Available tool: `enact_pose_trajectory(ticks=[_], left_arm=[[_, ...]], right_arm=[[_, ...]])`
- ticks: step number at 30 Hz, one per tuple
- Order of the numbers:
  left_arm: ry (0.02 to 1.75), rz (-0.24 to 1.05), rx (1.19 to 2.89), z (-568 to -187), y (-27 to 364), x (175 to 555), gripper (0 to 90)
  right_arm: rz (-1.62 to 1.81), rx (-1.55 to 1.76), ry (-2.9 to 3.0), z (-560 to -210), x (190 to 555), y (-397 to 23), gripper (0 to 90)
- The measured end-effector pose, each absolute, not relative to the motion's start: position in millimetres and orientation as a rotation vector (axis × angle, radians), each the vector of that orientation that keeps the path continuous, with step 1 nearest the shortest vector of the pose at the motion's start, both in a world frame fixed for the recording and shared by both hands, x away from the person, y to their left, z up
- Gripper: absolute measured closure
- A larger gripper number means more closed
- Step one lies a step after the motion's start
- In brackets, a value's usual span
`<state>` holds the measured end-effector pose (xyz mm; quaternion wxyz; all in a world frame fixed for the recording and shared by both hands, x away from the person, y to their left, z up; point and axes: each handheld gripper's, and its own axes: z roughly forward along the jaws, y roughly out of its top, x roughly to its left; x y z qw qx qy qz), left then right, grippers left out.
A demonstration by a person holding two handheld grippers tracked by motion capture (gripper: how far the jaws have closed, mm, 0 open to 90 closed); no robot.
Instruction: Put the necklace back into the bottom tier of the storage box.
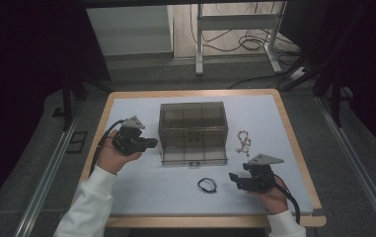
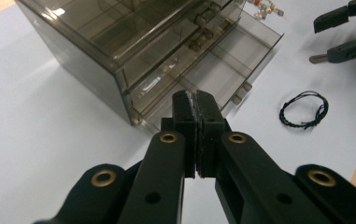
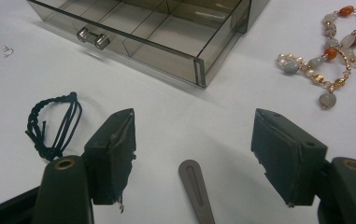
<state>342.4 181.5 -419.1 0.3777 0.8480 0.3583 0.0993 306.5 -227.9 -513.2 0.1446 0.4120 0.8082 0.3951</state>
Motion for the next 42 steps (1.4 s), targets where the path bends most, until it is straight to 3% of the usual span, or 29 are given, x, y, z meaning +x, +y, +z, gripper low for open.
enact_pose_trajectory(ticks=[18,42], left_arm=[[0.912,0.229,2.185,-430.9,159.9,363.4,89.2],[0.972,0.172,2.206,-477.1,144.5,384.3,89.0]], right_arm=[[1.129,1.193,2.335,-515.0,307.5,-229.2,31.0],[1.121,1.192,2.337,-516.7,308.0,-229.2,30.9]])
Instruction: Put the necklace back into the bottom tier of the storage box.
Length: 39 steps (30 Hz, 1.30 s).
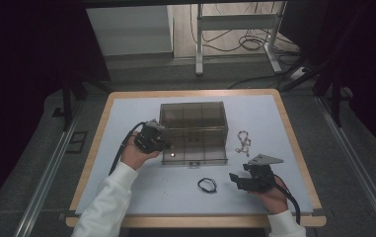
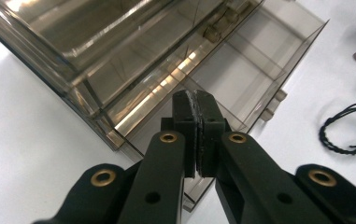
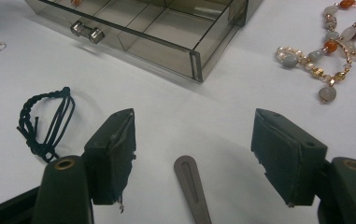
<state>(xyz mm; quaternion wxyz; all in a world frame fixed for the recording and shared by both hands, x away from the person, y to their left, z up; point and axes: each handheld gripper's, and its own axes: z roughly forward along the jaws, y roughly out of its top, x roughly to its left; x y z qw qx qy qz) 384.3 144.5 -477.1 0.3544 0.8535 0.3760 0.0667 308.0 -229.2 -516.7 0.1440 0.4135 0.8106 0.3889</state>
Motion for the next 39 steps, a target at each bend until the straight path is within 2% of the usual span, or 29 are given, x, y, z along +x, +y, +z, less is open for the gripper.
enact_pose_trajectory(ticks=[16,18,21,25,30,33,39], left_arm=[[0.98,0.162,2.247,-497.6,137.3,388.6,87.4],[0.988,0.185,2.224,-494.8,138.2,386.0,76.1],[0.982,0.186,2.203,-491.7,140.2,384.1,70.7],[0.958,0.204,2.168,-485.2,144.8,377.6,53.8],[0.939,0.214,2.144,-480.6,152.4,367.8,41.7],[0.931,0.233,2.134,-479.7,156.3,361.5,37.0],[0.942,0.263,2.115,-481.4,166.1,346.3,35.3]], right_arm=[[1.115,1.19,2.34,-516.7,308.2,-229.8,30.6],[1.115,1.189,2.338,-516.8,308.0,-229.7,30.5],[1.116,1.19,2.339,-516.2,307.9,-230.2,30.5],[1.12,1.192,2.333,-515.9,307.9,-230.6,30.4],[1.114,1.19,2.337,-516.1,307.7,-229.9,30.3],[1.113,1.189,2.334,-515.2,307.6,-230.7,30.3],[1.113,1.2,2.327,-515.1,307.5,-232.0,30.3]])
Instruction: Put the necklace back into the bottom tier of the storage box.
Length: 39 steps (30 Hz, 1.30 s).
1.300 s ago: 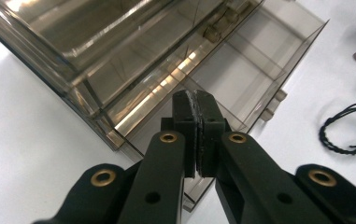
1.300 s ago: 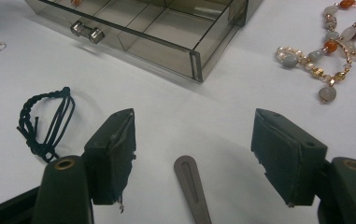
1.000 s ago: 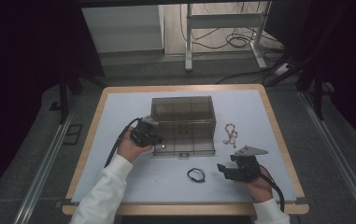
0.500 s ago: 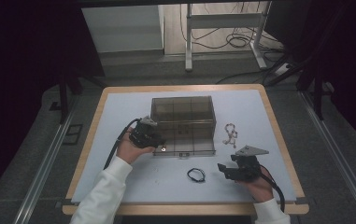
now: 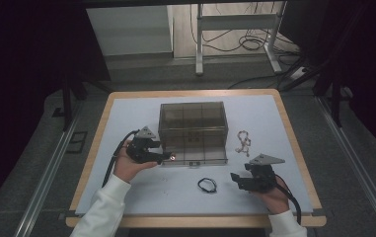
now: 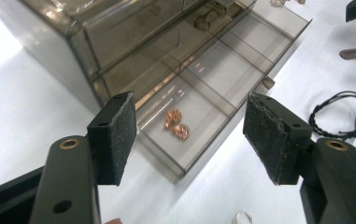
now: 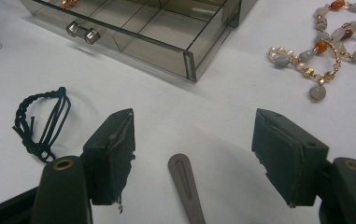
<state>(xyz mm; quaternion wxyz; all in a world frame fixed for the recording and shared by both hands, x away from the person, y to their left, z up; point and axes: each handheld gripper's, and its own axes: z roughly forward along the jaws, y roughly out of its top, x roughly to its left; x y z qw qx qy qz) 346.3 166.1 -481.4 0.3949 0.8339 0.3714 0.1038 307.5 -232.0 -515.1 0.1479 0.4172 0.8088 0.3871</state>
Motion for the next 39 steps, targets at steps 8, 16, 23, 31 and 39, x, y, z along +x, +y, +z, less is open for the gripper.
enact_pose_trajectory(ticks=[8,16,23,31,39], left_arm=[[0.949,0.306,2.118,-494.8,176.3,325.9,34.9],[0.957,0.333,2.132,-503.6,181.7,315.5,34.7],[0.978,0.346,2.125,-511.2,189.7,305.7,34.8],[1.006,0.36,2.113,-513.2,196.9,301.0,34.7],[1.02,0.355,2.105,-515.9,198.6,300.1,34.5]], right_arm=[[1.116,1.201,2.323,-514.9,307.6,-232.1,30.3],[1.116,1.204,2.32,-515.1,307.9,-232.7,30.2],[1.114,1.202,2.322,-515.1,307.7,-232.3,30.2],[1.113,1.202,2.321,-515.7,308.2,-232.2,30.2],[1.124,1.196,2.311,-513.4,307.6,-230.3,30.2]])
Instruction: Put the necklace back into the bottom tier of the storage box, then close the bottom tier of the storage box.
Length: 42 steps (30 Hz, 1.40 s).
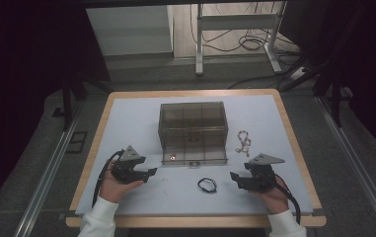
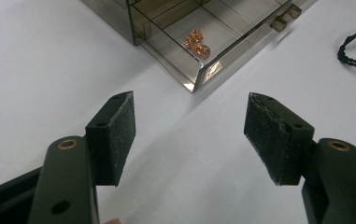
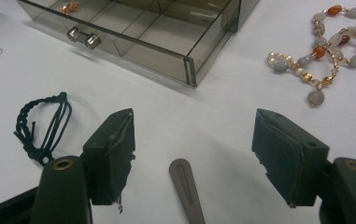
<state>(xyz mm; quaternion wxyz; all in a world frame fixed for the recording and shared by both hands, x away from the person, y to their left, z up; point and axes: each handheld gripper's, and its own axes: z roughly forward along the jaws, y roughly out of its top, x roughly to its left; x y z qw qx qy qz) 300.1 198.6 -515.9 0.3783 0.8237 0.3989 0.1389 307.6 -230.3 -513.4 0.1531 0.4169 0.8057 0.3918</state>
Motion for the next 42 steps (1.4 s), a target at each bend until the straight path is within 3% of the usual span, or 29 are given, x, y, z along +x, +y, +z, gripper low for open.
enact_pose_trajectory(ticks=[16,22,23,30,35,42], left_arm=[[1.046,0.342,2.069,-515.2,206.0,296.3,33.1],[1.051,0.332,2.07,-517.2,208.8,295.7,32.8],[1.051,0.334,2.069,-517.3,208.9,295.6,32.8],[1.06,0.333,2.056,-517.3,211.0,294.7,33.1],[1.059,0.327,2.062,-518.4,212.5,295.4,33.0],[1.054,0.314,2.058,-517.7,214.6,293.3,32.7]], right_arm=[[1.13,1.17,2.281,-502.6,301.0,-220.6,35.3],[1.121,1.145,2.299,-498.8,300.0,-212.3,48.7],[1.101,1.127,2.305,-499.0,300.0,-209.0,56.7],[1.079,1.142,2.3,-497.8,301.1,-202.2,80.6],[1.085,1.128,2.313,-496.5,301.4,-195.9,87.4],[1.104,1.115,2.33,-497.0,304.9,-176.7,89.1]])
